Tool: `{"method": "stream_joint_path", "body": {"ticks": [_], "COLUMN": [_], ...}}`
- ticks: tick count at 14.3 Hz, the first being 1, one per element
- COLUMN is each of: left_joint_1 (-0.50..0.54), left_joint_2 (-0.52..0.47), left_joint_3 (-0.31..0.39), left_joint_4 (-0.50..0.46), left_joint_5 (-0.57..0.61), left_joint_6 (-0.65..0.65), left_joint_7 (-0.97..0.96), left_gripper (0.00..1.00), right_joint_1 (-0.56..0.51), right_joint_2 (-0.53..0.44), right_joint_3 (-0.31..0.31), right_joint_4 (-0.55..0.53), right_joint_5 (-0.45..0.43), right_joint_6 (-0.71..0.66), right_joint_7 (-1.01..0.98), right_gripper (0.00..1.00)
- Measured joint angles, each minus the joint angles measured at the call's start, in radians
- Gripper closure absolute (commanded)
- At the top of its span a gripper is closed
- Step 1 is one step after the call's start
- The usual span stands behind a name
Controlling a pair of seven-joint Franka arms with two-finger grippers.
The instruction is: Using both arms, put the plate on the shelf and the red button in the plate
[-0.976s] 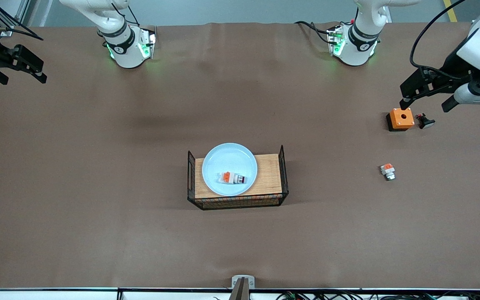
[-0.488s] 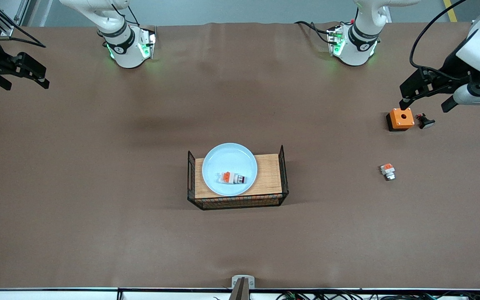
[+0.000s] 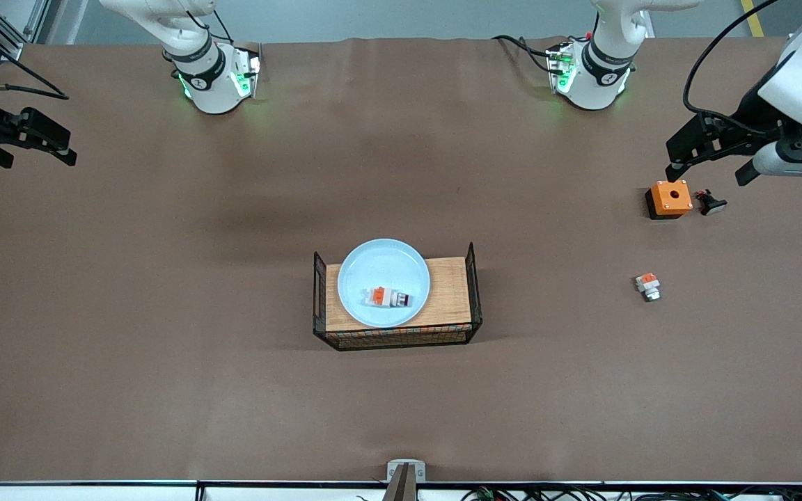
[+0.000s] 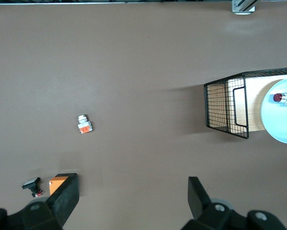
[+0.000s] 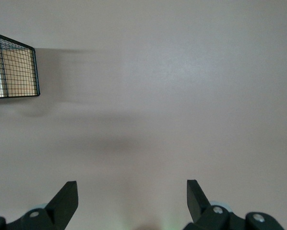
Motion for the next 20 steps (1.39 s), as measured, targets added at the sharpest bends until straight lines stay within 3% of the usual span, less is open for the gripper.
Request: {"method": "stream_joint_path", "body": {"ticks": [9,20], "left_joint_1": [-0.001,-0.001], "left_joint_2": [0.005,0.005], "left_joint_3": [-0.009,-0.009], "left_joint_4": [-0.002,-0.002], "left_joint_5": [0.0,0.0], "left_joint_6": [-0.011,-0.012], "left_joint_7": [0.0,0.0], "left_gripper": [0.0,0.0], "right_joint_1": [0.0,0.002], "right_joint_2": [0.079,0.084], "right_joint_3": [-0.001,0.002], "right_joint_4": [0.072,0.08], "right_joint_5": [0.0,0.001], "right_joint_6": [-0.018,-0.009], "right_joint_7": [0.0,0.0], "right_gripper": [0.0,0.0]}}
